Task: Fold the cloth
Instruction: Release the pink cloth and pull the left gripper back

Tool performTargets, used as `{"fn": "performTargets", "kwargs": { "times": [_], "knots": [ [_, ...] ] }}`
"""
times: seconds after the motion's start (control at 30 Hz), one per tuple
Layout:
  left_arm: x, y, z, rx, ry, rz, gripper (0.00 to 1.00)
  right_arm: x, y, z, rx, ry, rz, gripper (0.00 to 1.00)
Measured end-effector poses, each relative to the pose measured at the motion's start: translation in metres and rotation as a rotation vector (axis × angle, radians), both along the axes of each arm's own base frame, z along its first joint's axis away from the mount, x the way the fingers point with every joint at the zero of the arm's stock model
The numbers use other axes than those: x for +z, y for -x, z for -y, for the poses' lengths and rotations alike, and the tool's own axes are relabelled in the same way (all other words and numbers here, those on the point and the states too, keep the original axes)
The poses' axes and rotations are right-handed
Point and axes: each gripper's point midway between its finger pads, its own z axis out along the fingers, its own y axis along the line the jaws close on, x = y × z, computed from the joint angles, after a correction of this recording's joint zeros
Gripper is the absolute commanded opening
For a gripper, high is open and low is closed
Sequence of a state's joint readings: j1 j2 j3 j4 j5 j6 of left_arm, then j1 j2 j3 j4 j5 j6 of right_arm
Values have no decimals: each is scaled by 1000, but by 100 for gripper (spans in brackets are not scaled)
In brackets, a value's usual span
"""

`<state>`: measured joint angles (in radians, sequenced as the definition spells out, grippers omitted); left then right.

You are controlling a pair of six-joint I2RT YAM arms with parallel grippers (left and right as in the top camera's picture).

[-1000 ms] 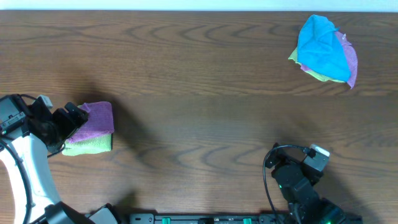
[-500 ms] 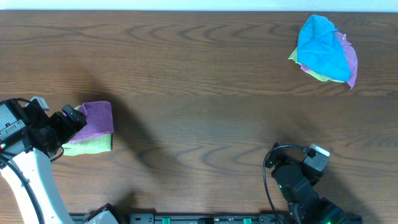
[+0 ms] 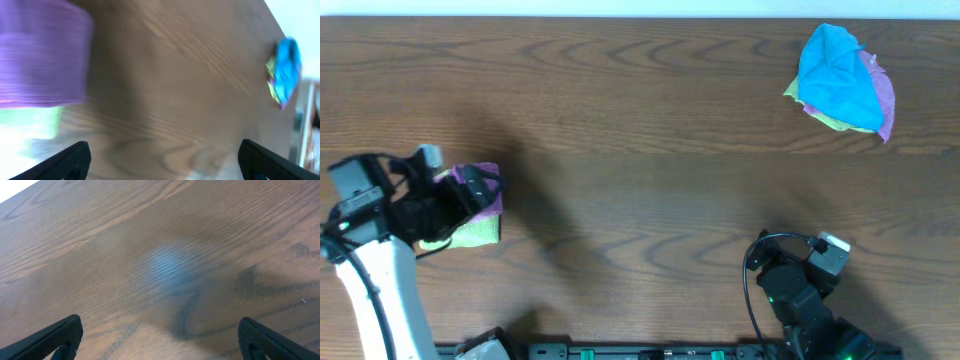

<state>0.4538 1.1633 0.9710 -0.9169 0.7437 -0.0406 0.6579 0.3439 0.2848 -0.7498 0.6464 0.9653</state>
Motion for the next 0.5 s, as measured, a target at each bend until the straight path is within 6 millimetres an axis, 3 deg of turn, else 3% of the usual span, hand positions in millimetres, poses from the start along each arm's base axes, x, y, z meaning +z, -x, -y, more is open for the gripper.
{"fn": "performTargets", "kwargs": {
  "times": [0.13, 0.27, 0.37, 0.4, 0.43, 0.5],
  "knots": [
    [18, 8, 27, -90, -50, 67, 95, 0, 0, 0, 0, 0, 0, 99],
    [34, 24, 31, -46, -81, 99, 95, 0, 0, 0, 0, 0, 0, 99],
    [37, 34, 33, -3, -61, 77, 98, 0, 0, 0, 0, 0, 0, 99],
    [35, 37, 33, 12, -53, 58, 93, 0, 0, 0, 0, 0, 0, 99],
    [33, 40, 33, 26, -47, 32, 98, 0, 0, 0, 0, 0, 0, 99],
    [24, 54, 35, 45, -31, -54, 95, 0, 0, 0, 0, 0, 0, 99]
  ]
}}
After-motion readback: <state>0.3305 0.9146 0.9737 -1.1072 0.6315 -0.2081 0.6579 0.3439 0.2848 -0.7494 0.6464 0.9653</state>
